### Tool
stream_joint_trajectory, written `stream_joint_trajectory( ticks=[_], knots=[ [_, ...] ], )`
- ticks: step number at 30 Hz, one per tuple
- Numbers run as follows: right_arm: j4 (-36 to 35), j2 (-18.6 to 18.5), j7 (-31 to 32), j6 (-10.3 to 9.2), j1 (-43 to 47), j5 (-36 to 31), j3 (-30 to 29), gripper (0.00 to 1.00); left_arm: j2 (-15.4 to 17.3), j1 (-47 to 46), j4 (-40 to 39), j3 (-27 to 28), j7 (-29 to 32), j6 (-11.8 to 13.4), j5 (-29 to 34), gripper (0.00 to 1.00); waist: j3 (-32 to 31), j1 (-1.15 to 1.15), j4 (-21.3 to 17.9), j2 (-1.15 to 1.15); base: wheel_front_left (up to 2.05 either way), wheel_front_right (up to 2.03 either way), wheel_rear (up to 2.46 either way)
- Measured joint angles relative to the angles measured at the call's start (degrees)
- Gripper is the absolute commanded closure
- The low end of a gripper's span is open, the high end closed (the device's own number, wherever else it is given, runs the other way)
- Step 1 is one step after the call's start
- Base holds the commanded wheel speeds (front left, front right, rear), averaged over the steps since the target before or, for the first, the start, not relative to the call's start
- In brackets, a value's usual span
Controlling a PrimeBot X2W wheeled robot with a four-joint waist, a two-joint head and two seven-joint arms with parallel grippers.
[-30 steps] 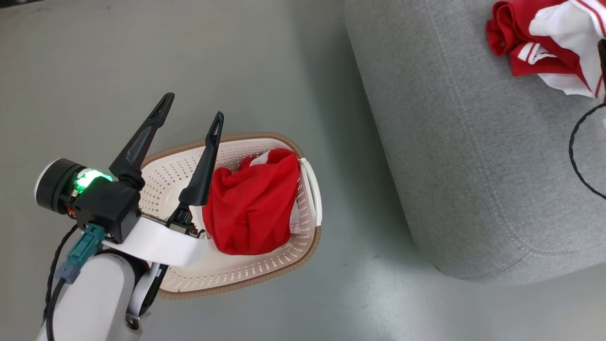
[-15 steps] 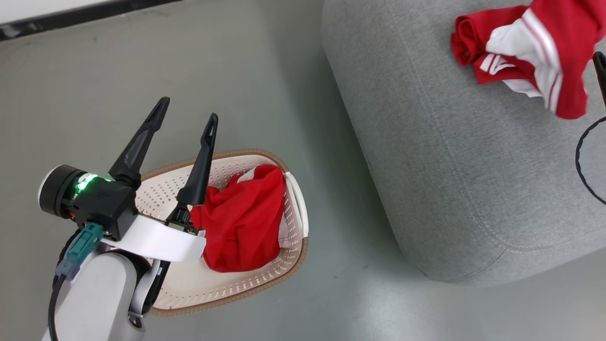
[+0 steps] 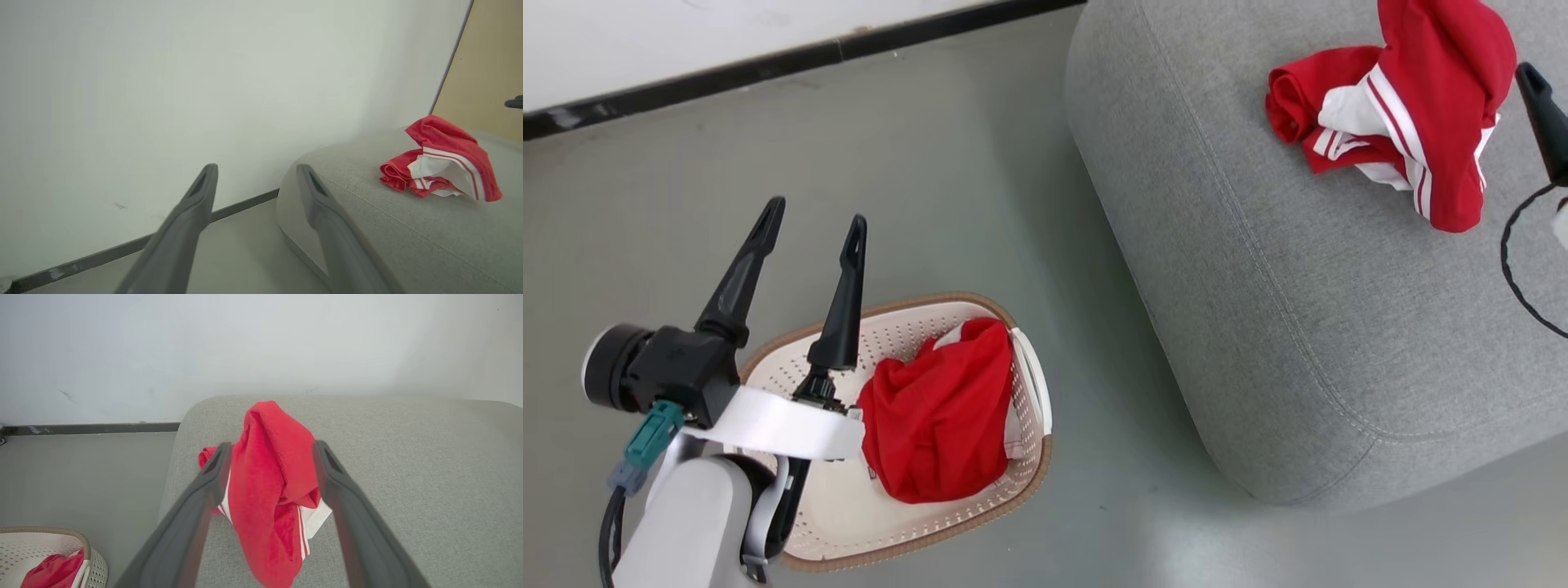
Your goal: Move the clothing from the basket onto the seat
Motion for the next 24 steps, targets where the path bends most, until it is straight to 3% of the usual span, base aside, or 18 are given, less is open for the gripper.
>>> stream_joint_trajectory(
  ticks=[13, 24],
  knots=[
    [-3.91, 2.64, -5.49, 0.0, 0.09, -1.22, -0.09, 0.0, -1.33, 4.82, 1.83, 3.64, -0.53, 2.99, -1.14, 0.0, -4.59, 0.0, 3.02, 0.0, 0.0, 0.0, 0.0],
    [-4.34, 8.62, -11.21, 0.0, 4.55, -1.82, -2.79, 0.0, -3.05, 8.43, 3.99, 5.48, -0.76, 4.31, -2.09, 0.0, -8.92, 0.0, 6.64, 0.0, 0.0, 0.0, 0.0]
  ],
)
